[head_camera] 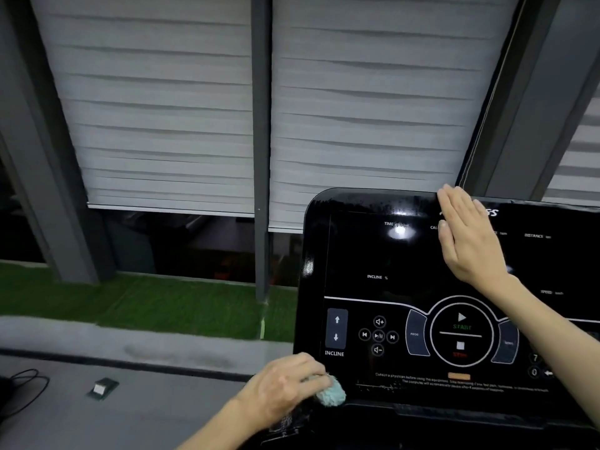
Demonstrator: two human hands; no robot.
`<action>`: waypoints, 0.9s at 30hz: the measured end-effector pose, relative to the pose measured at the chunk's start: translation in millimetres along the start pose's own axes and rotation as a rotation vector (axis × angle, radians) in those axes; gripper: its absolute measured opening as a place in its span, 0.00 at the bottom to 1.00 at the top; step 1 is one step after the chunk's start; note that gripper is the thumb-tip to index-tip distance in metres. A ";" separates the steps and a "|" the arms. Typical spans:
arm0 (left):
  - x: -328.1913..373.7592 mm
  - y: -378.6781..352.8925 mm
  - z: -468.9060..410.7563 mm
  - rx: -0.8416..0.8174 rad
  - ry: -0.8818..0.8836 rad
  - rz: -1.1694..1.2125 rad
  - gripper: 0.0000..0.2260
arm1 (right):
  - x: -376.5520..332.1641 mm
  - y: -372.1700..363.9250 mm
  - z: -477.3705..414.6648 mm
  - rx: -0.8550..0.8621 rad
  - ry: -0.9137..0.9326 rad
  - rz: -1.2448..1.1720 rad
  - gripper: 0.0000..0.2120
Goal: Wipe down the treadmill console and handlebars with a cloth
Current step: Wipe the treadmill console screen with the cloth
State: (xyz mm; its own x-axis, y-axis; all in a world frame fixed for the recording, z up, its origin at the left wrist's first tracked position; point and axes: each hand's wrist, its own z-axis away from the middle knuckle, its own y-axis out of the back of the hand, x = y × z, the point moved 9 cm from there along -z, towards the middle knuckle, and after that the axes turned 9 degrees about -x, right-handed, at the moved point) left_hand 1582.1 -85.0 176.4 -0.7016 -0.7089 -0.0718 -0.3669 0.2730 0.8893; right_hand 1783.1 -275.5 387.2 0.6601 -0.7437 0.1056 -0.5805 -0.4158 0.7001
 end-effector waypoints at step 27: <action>-2.9 3.6 -6.8 -0.046 -0.047 -0.022 0.11 | -1.8 1.3 0.4 -0.011 -0.001 0.017 0.25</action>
State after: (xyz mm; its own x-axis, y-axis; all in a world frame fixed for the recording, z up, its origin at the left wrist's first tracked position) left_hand 1587.0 -86.3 182.9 -0.7218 -0.6830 -0.1118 -0.3548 0.2264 0.9071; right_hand 1781.0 -274.9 387.6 0.6496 -0.7513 0.1165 -0.5861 -0.3972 0.7063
